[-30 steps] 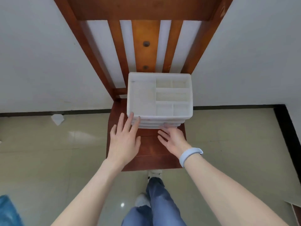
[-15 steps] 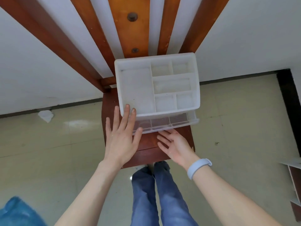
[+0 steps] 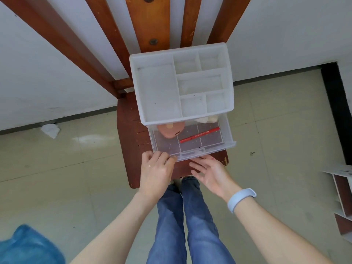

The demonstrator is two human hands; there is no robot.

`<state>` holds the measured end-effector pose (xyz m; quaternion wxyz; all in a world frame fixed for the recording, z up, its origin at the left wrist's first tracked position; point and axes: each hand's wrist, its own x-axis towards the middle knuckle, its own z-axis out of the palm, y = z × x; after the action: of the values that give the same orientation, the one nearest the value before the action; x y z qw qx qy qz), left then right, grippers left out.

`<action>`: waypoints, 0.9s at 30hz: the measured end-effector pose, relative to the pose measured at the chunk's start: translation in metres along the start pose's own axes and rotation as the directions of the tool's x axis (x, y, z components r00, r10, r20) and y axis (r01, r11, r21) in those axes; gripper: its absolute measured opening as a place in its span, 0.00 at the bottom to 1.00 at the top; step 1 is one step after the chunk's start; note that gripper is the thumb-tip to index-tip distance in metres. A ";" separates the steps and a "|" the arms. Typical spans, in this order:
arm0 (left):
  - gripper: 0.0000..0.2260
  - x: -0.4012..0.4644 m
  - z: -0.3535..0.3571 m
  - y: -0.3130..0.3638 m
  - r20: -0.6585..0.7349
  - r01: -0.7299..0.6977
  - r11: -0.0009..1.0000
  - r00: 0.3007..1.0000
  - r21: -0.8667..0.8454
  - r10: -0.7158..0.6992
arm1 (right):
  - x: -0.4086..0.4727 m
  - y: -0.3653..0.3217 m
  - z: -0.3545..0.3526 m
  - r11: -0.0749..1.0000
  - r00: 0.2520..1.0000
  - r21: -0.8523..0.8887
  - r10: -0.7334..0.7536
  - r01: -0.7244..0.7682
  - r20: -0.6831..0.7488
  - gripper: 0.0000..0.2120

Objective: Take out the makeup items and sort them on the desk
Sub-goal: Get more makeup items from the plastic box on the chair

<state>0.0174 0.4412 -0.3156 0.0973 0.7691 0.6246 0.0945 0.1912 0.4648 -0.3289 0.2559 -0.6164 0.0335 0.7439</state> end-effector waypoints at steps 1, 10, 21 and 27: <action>0.09 -0.003 0.000 0.001 0.012 -0.009 1.000 1.000 0.006 0.009 | -0.004 -0.001 -0.002 0.999 1.000 -0.043 0.005 -0.005 -0.005 0.11; 0.09 -0.006 -0.002 0.008 0.117 -0.003 1.000 0.993 0.007 0.002 | -0.039 -0.021 -0.002 0.378 0.814 -0.857 -0.576 0.350 0.078 0.09; 0.08 -0.008 0.002 0.008 0.082 -0.012 1.000 0.997 0.017 0.011 | 0.018 -0.057 0.031 -0.498 0.656 -0.867 -0.649 0.018 0.386 0.26; 0.05 -0.010 0.007 0.008 0.014 0.001 1.000 1.000 -0.002 -0.001 | 0.025 -0.047 0.022 -0.549 0.680 -0.836 -0.620 -0.021 0.391 0.27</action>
<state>0.0248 0.4294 -0.3202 0.1026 0.7693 0.6242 0.0896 0.1887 0.5217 -0.3348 -0.1361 -0.6320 -0.7505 0.1371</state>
